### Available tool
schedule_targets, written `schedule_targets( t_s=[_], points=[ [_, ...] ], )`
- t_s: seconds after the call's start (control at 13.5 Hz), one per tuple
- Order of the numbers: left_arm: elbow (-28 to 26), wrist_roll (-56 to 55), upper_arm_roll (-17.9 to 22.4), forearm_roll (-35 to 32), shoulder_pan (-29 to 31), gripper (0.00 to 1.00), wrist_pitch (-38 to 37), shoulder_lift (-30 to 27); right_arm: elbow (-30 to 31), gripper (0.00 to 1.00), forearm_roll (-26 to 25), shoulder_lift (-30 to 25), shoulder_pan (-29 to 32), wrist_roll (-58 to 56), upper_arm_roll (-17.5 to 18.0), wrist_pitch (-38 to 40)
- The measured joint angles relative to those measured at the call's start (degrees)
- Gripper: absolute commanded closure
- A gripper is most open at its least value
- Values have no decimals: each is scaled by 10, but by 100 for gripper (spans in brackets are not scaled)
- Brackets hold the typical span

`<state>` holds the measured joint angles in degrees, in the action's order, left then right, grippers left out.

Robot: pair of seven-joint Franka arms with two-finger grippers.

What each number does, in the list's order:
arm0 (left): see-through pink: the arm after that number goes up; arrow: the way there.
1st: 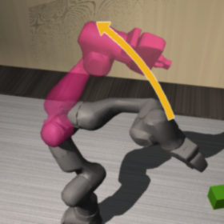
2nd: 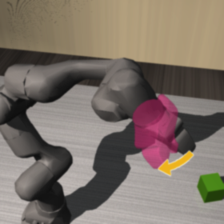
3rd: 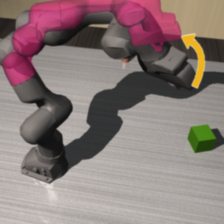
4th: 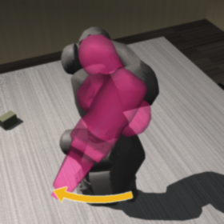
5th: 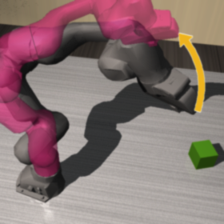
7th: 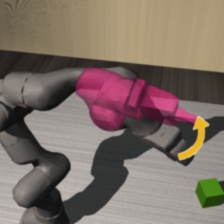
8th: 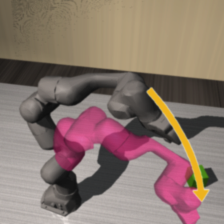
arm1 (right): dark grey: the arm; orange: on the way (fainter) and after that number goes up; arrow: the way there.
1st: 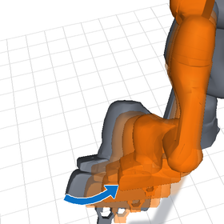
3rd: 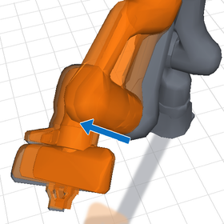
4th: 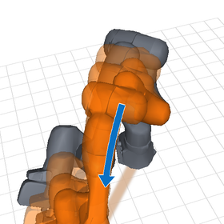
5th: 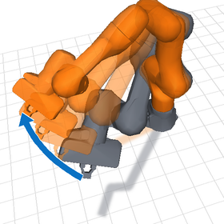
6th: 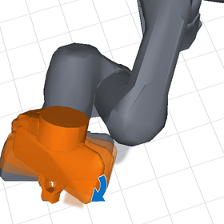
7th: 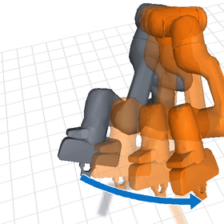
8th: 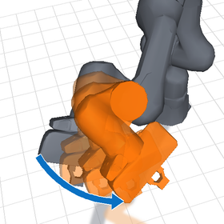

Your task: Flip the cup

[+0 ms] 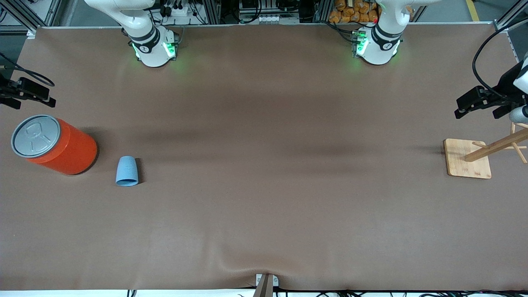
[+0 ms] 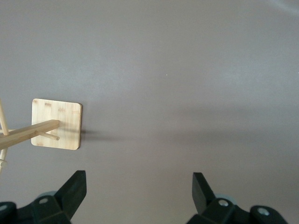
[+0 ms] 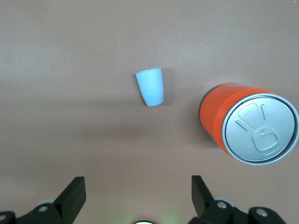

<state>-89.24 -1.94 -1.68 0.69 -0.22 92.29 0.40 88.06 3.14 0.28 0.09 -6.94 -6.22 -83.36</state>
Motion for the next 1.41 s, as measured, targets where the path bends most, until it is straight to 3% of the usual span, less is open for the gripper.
schedule_targets(
  t_s=[0.52, 0.89, 1.11, 1.41],
  points=[
    [-1, 0, 0, 1, 1, 0, -1, 0, 19, 0, -1, 0, 0, 1, 0, -12],
    [-2, 0, 0, 7, 0, 0, -2, 5, 78, 0, -2, 9, 0, 1, 0, -94],
    [-2, 0, 0, 7, 0, 0, -8, 6, 97, 0, -2, 56, -2, 0, 5, -162],
    [-1, 1, -13, 0, 0, 0, -12, 6, 103, 0, -2, 166, -14, -56, 8, -272]
  ],
)
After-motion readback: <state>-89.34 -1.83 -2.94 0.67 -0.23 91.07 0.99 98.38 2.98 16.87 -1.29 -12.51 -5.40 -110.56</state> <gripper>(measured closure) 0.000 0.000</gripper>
